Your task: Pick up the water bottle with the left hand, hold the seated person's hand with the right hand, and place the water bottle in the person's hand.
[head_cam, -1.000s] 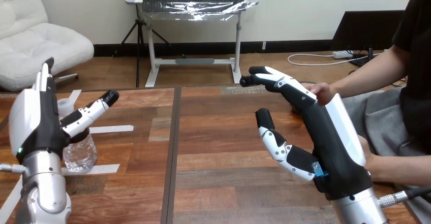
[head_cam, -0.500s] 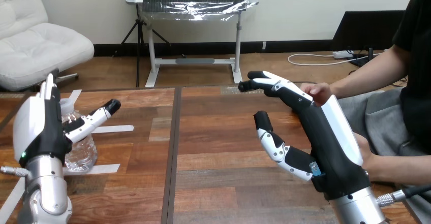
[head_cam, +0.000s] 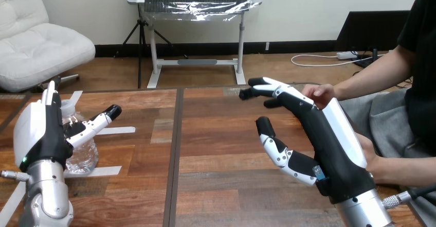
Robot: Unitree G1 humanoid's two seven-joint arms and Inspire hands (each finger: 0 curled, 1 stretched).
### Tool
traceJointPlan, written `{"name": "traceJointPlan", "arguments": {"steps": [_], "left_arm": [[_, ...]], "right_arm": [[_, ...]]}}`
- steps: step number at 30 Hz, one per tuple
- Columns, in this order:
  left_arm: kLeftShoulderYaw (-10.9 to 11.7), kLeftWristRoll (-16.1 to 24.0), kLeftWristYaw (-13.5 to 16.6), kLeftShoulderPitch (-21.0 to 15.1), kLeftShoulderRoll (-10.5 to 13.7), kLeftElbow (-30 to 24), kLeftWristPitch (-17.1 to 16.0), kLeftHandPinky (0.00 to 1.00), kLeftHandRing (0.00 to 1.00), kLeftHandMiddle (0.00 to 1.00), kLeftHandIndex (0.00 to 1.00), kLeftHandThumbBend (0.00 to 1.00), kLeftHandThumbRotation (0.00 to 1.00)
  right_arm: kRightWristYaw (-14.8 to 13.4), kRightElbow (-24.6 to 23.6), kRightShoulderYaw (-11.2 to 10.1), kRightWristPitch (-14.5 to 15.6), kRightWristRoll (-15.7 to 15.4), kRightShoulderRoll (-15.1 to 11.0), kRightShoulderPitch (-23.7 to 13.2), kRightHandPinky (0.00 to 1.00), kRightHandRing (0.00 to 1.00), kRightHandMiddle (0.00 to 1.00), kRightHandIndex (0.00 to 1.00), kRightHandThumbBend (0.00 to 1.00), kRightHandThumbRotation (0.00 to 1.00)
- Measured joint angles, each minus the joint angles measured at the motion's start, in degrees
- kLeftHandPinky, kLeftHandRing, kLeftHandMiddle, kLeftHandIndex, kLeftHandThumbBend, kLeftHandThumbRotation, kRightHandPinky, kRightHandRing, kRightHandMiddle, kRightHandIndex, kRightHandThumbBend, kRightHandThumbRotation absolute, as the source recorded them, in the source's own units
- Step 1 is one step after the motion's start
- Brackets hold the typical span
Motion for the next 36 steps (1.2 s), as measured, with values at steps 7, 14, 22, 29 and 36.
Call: {"name": "traceJointPlan", "arguments": {"steps": [7,14,22,29,36], "left_arm": [[-0.02,0.0,0.09,0.0,0.0,0.0,0.07,0.98,0.95,0.95,0.96,0.94,0.65],[-0.46,0.07,0.67,0.0,0.0,0.0,0.08,0.99,0.92,0.93,0.94,0.93,0.65],[-1.06,0.06,1.29,0.0,0.0,0.0,0.08,0.97,0.91,0.92,0.94,0.93,0.64],[-1.14,0.06,1.51,0.0,0.0,0.03,0.07,0.94,0.91,0.91,0.93,0.93,0.65],[-1.14,0.07,1.91,0.01,0.02,0.05,0.08,0.92,0.89,0.9,0.92,0.93,0.64]], "right_arm": [[0.41,0.0,-0.23,0.39,0.03,-0.55,0.0,0.72,0.82,0.83,0.7,0.17,0.0],[0.91,0.0,-0.69,0.56,0.18,-0.55,0.0,0.71,0.81,0.82,0.69,0.19,0.0],[1.46,0.0,-1.1,0.63,0.46,-0.55,0.0,0.7,0.8,0.82,0.69,0.19,0.0],[2.15,-0.02,-1.19,1.2,0.57,-0.57,0.0,0.7,0.8,0.81,0.68,0.19,0.0],[2.59,-0.08,-1.21,1.85,0.69,-0.59,0.0,0.7,0.8,0.79,0.68,0.2,0.0]]}}
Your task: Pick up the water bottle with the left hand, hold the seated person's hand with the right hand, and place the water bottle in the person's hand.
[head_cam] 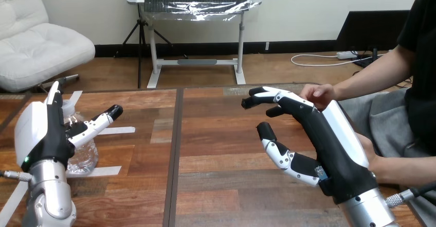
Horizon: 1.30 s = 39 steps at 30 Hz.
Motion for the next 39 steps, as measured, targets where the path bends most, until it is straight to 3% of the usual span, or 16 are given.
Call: {"name": "traceJointPlan", "arguments": {"steps": [27,39], "left_arm": [[-0.01,-0.16,0.01,0.0,0.02,-0.01,0.09,0.87,0.9,0.9,0.92,0.92,0.65],[0.02,-2.05,-0.53,0.01,0.02,-0.05,0.09,0.88,0.9,0.9,0.92,0.92,0.64]], "right_arm": [[0.44,0.0,-0.07,-0.22,0.55,-1.53,-0.01,0.7,0.79,0.75,0.65,0.2,0.0],[0.44,0.0,-0.07,-0.22,0.59,-1.82,-0.01,0.7,0.79,0.74,0.64,0.2,0.0]]}}
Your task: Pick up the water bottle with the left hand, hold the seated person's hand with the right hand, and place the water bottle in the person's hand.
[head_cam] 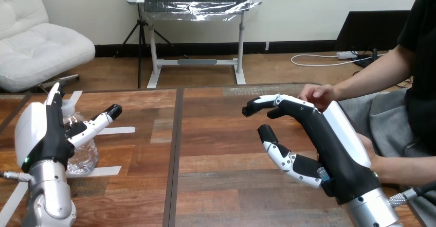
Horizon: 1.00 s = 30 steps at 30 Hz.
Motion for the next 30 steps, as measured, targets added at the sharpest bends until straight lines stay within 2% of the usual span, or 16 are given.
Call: {"name": "traceJointPlan", "arguments": {"steps": [13,24,27,30], "left_arm": [[0.03,-2.19,-0.85,0.15,-0.05,-0.71,0.0,0.89,0.89,0.9,0.93,0.93,0.65],[-0.04,-2.44,-1.01,0.24,-0.06,-1.24,0.0,0.86,0.9,0.92,0.94,0.92,0.65],[-0.24,-1.77,-0.27,0.33,-0.07,-1.28,0.01,0.89,0.94,0.95,0.95,0.91,0.64],[-0.92,0.57,1.65,0.53,-0.06,-1.28,0.06,0.92,0.95,0.97,0.96,0.9,0.64]], "right_arm": [[0.08,0.0,-0.01,0.0,0.09,-0.09,0.0,0.69,0.77,0.73,0.63,0.21,0.0],[0.09,0.0,-0.09,0.0,0.09,-0.16,0.0,0.68,0.77,0.73,0.63,0.21,0.0],[0.2,0.0,-0.09,0.01,0.22,-0.16,0.0,0.68,0.77,0.73,0.64,0.22,0.0],[0.44,0.0,-0.09,0.01,0.69,-0.16,0.0,0.68,0.78,0.74,0.64,0.22,0.0]]}}
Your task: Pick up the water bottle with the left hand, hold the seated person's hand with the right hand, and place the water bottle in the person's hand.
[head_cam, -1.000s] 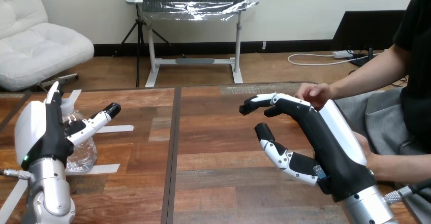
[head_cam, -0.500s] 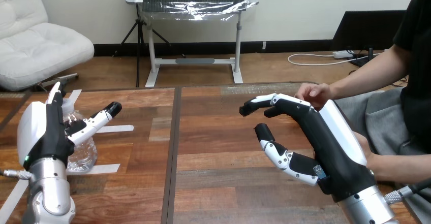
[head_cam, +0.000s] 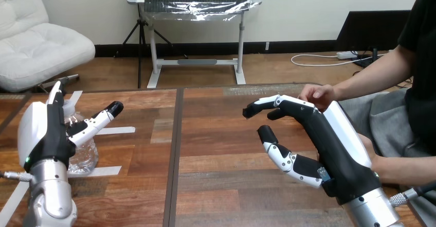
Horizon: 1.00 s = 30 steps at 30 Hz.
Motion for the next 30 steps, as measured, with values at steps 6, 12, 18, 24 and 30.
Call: {"name": "traceJointPlan", "arguments": {"steps": [6,12,18,24,30], "left_arm": [[-2.17,6.82,5.97,0.39,0.12,0.11,0.42,0.97,0.97,0.97,0.96,0.84,0.69],[-4.35,13.15,11.65,0.43,0.84,0.68,1.22,0.99,0.98,0.98,0.97,0.74,0.77],[-5.86,16.56,13.23,0.4,2.37,0.75,2.42,1.0,0.97,0.97,0.97,0.62,0.86],[-6.47,17.99,13.17,0.38,3.5,0.76,3.98,0.98,0.95,0.95,0.95,0.54,0.92],[-7.72,20.17,11.92,0.23,4.9,0.99,6.63,0.97,0.94,0.95,0.93,0.51,0.96]], "right_arm": [[0.29,0.0,0.0,0.0,1.11,0.0,-0.01,0.68,0.78,0.74,0.64,0.22,0.0],[0.48,0.0,-0.02,0.0,1.3,-0.01,-0.01,0.67,0.77,0.75,0.65,0.22,0.0],[0.51,0.0,-0.05,0.0,1.3,-0.01,-0.01,0.65,0.76,0.75,0.65,0.23,0.0],[0.51,0.0,-0.05,0.01,1.3,0.0,-0.01,0.63,0.75,0.76,0.65,0.23,0.0],[0.51,0.0,-0.05,0.04,1.3,0.04,-0.03,0.62,0.75,0.76,0.65,0.23,0.0]]}}
